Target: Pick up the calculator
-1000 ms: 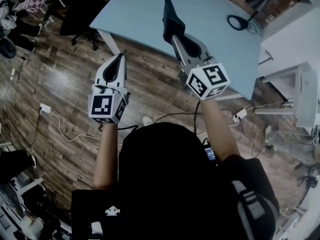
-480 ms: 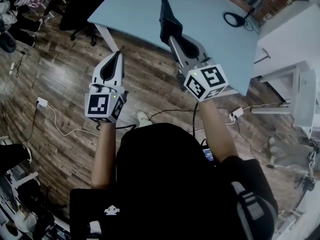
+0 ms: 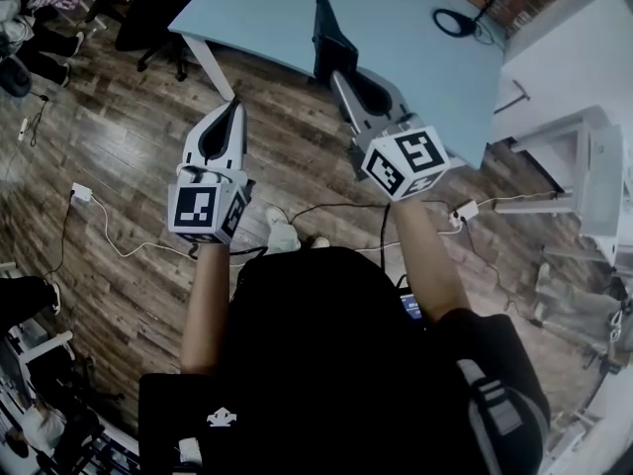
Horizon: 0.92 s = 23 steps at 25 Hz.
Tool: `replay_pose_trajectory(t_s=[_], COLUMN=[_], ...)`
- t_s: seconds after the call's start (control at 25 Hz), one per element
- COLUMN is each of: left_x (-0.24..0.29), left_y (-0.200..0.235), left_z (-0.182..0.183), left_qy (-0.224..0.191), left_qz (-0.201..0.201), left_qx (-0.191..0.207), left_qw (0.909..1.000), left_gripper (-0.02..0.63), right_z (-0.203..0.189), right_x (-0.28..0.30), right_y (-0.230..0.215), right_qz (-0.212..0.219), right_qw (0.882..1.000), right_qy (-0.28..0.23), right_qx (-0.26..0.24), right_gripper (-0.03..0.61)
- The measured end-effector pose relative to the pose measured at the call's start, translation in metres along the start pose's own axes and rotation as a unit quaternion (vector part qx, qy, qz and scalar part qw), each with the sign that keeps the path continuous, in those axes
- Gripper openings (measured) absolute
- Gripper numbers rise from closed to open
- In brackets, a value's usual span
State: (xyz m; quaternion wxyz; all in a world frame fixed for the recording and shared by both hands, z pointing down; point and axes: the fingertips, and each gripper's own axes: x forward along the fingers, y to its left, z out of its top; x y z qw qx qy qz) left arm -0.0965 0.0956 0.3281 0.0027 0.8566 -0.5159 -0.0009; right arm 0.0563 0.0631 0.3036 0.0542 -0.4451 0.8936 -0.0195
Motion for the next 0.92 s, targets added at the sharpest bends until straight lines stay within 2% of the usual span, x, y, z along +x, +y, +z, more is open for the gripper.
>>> replay_pose_trajectory(t_s=[0.16, 0.4, 0.64, 0.92], left_x=[-0.014, -0.029, -0.030, -0.031], left_y=[-0.015, -0.034, -0.055, -0.068], left_z=[0.002, -0.003, 0.011, 0.012], left_qy=[-0.013, -0.005, -0.034, -0.031], left_qz=[-0.006, -0.014, -0.028, -0.034], left_qx=[0.001, 0.002, -0.011, -0.013], left_qw=[0.9999, 0.9999, 0.9990, 0.9989], left_gripper=[0.009, 0.009, 0.009, 0.009], right_z=[0.002, 0.002, 0.004, 0.004], right_x=[-0.017, -0.040, -0.062, -0.075], right_y=[0.008, 0.019, 0.014, 0.009], right_qz=[-0.001, -0.001, -0.006, -0.008], right_qw=[1.000, 1.000, 1.000, 1.000], right_qy=[-0.001, -0.001, -0.003, -0.001], right_qx=[0.000, -0.003, -0.004, -0.011], right_gripper=[0.046, 0.046, 0.046, 0.046])
